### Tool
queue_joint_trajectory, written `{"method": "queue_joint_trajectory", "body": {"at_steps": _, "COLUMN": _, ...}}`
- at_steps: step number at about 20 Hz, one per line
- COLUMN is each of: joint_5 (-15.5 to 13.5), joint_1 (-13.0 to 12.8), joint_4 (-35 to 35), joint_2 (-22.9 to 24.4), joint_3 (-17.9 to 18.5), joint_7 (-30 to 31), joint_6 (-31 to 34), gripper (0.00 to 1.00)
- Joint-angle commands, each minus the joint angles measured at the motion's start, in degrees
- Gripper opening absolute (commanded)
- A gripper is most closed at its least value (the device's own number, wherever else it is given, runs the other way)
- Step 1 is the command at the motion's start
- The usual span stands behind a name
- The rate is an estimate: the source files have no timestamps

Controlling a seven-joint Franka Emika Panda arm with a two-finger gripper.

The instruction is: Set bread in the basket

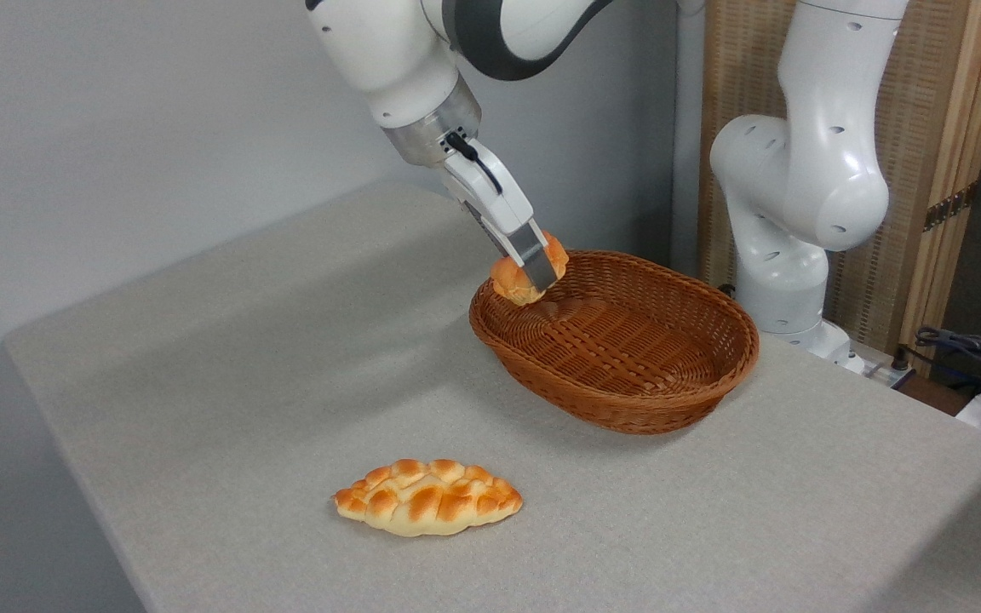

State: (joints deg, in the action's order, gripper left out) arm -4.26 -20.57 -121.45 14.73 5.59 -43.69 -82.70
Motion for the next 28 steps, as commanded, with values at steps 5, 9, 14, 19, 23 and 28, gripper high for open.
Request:
{"method": "queue_joint_trajectory", "body": {"at_steps": 5, "joint_5": -0.22, "joint_1": -2.02, "joint_4": 0.16, "joint_2": -1.54, "joint_3": 0.47, "joint_7": -1.04, "joint_6": 1.14, "gripper": 1.00}}
{"method": "queue_joint_trajectory", "body": {"at_steps": 9, "joint_5": 0.75, "joint_1": -1.85, "joint_4": 2.09, "joint_2": -1.37, "joint_3": 0.74, "joint_7": -1.22, "joint_6": -4.90, "gripper": 1.00}}
{"method": "queue_joint_trajectory", "body": {"at_steps": 14, "joint_5": 0.66, "joint_1": -1.23, "joint_4": 5.96, "joint_2": -1.55, "joint_3": 4.77, "joint_7": -1.04, "joint_6": -15.10, "gripper": 1.00}}
{"method": "queue_joint_trajectory", "body": {"at_steps": 19, "joint_5": 0.74, "joint_1": -1.14, "joint_4": 9.64, "joint_2": -4.79, "joint_3": 8.46, "joint_7": -0.34, "joint_6": -20.84, "gripper": 1.00}}
{"method": "queue_joint_trajectory", "body": {"at_steps": 23, "joint_5": 0.74, "joint_1": -1.14, "joint_4": 12.55, "joint_2": -7.16, "joint_3": 10.49, "joint_7": 0.97, "joint_6": -21.10, "gripper": 1.00}}
{"method": "queue_joint_trajectory", "body": {"at_steps": 28, "joint_5": 0.13, "joint_1": -1.14, "joint_4": 14.49, "joint_2": -8.31, "joint_3": 12.33, "joint_7": 1.68, "joint_6": -21.36, "gripper": 1.00}}
